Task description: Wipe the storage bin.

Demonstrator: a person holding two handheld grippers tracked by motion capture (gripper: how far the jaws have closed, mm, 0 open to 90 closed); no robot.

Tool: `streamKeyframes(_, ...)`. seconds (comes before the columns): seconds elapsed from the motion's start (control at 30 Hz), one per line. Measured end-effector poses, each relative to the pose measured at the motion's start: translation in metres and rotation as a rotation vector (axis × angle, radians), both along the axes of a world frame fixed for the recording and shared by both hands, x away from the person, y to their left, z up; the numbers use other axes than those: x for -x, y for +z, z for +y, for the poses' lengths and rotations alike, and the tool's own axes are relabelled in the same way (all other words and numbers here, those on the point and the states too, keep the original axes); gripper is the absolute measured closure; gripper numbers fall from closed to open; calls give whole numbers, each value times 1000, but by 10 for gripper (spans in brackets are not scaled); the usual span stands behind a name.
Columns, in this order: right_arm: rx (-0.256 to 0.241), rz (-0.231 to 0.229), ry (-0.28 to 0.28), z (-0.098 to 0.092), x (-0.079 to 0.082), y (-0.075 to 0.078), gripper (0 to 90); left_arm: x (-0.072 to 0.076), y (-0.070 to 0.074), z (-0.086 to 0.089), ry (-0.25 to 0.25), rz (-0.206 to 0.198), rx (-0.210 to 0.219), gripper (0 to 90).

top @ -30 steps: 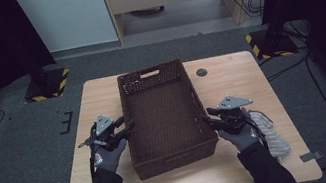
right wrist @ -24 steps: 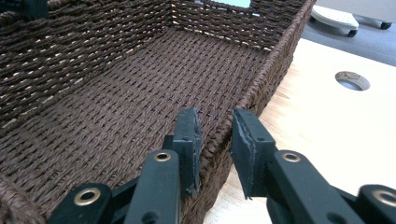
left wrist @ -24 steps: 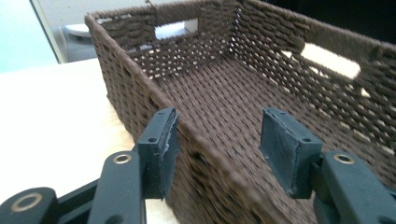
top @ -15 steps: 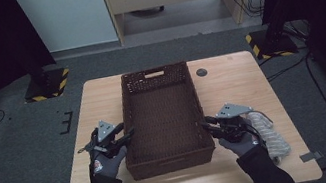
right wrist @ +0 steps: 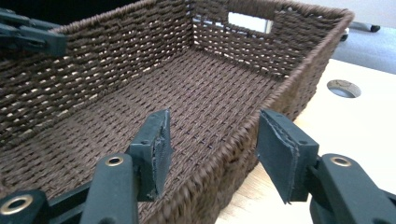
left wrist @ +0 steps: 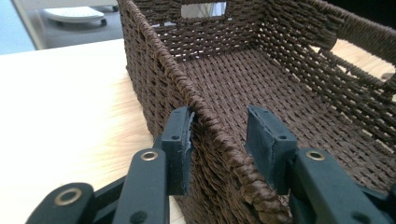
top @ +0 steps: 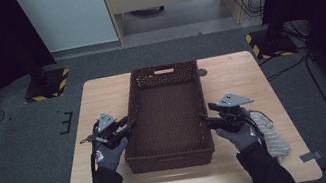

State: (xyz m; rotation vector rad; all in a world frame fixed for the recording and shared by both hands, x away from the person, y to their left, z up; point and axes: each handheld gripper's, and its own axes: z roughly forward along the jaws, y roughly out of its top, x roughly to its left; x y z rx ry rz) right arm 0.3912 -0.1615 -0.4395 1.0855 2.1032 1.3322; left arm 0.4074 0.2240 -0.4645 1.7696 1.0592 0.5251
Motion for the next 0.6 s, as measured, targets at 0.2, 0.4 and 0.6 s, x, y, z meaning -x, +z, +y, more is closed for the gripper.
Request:
streamKeyframes(0.2, 66, 12, 8, 4, 0, -5, 564, 4, 6, 3, 14, -4, -10, 481)
streamKeyframes(0.4, 71, 5, -5, 2, 2, -7, 633, 24, 14, 8, -2, -9, -24, 449)
streamKeyframes(0.6, 85, -6, -6, 5, 13, -6, 650, 39, 14, 11, 1, 15, -30, 438)
